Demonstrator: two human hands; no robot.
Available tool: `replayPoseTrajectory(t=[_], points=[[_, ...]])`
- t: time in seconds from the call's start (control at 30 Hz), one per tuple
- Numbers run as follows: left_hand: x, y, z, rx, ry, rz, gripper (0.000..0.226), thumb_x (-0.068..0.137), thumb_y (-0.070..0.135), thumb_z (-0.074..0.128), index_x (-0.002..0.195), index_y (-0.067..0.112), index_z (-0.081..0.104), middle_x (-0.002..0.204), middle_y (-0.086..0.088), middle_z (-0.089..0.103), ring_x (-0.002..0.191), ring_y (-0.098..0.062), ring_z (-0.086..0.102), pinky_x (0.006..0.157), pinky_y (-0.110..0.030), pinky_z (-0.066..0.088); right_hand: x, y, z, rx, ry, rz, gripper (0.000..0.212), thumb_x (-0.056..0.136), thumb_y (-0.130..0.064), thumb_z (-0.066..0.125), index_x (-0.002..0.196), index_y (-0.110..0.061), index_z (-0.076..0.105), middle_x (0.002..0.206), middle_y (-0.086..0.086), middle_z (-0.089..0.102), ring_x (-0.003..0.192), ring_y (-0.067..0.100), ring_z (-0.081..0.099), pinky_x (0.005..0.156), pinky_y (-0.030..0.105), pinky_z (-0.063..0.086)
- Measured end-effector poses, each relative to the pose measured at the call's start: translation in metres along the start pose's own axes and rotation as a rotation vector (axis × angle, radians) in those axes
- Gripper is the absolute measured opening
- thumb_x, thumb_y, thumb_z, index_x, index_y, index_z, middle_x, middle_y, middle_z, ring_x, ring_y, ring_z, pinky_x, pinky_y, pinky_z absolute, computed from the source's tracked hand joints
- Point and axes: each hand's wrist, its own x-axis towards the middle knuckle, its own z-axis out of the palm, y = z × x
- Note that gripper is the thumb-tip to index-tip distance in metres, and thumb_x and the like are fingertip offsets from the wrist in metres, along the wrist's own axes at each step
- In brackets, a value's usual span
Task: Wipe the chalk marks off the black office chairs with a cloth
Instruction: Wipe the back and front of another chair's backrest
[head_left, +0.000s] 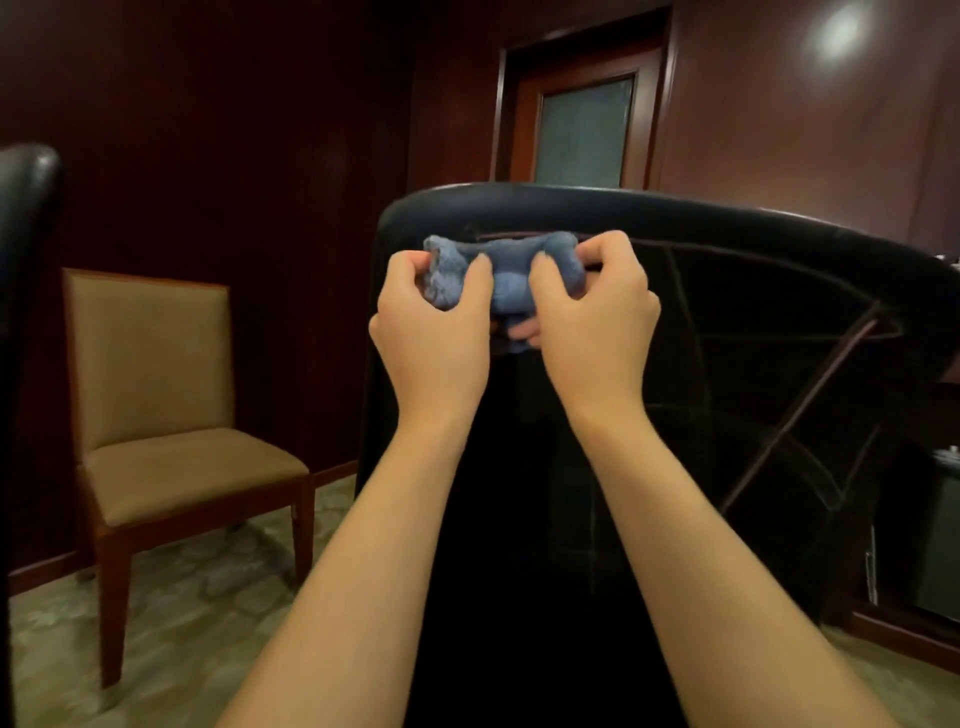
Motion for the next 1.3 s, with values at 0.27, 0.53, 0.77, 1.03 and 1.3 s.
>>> replayPoseTrajectory(t=[0.27,0.53,0.77,1.03,1.3], points=[[-0.041,-0.041,-0.019,0.04,-0.06,-0.056,0.01,0.091,0.021,0.069,0.093,0.02,0.06,0.074,0.009,0.065,0.071,0.002,0.062,0.063,-0.01,0.042,-0.055,0.04,0.003,0.004,0.01,0.157,0.01,0.095,-0.019,0.063,0.092,-0.015,0.054,0.064,-0.001,0.067,0.054,0.003,0.066,0.051,0.014,0.049],[0.02,0.005,-0.003,-0.006,0.108,0.056,0.008,0.095,0.025,0.063,0.094,0.021,0.057,0.074,0.017,0.057,0.071,0.001,0.056,0.065,-0.011,0.037,0.004,-0.004,0.018,0.037,-0.009,-0.1,0.013,0.096,-0.023,0.063,0.097,-0.014,0.055,0.07,0.0,0.069,0.055,0.003,0.068,0.055,0.026,0.058],[0.06,0.023,0.003,-0.018,0.081,0.027,0.012,0.083,0.032,0.062,0.085,0.019,0.061,0.078,0.007,0.068,0.084,-0.022,0.067,0.078,-0.046,0.056,0.045,-0.027,0.025,-0.145,-0.013,-0.196,0.012,0.093,-0.024,0.059,0.091,-0.019,0.049,0.074,0.003,0.067,0.059,0.016,0.069,0.056,0.038,0.059],[-0.013,-0.023,-0.012,0.04,0.038,-0.151,0.009,0.089,0.024,0.063,0.085,0.018,0.06,0.073,0.004,0.065,0.074,-0.019,0.063,0.076,-0.048,0.054,-0.012,0.024,0.009,-0.252,-0.184,0.007,0.011,0.088,-0.023,0.057,0.08,-0.025,0.05,0.066,0.002,0.064,0.058,0.021,0.067,0.056,0.045,0.058],[0.051,0.046,0.008,-0.03,0.061,0.077,0.01,0.089,0.023,0.066,0.085,0.017,0.06,0.068,0.01,0.06,0.062,0.002,0.057,0.064,-0.019,0.046,0.052,-0.032,0.004,-0.121,-0.046,-0.142,0.013,0.09,-0.019,0.058,0.081,-0.02,0.049,0.07,0.007,0.066,0.058,0.019,0.069,0.056,0.04,0.06]])
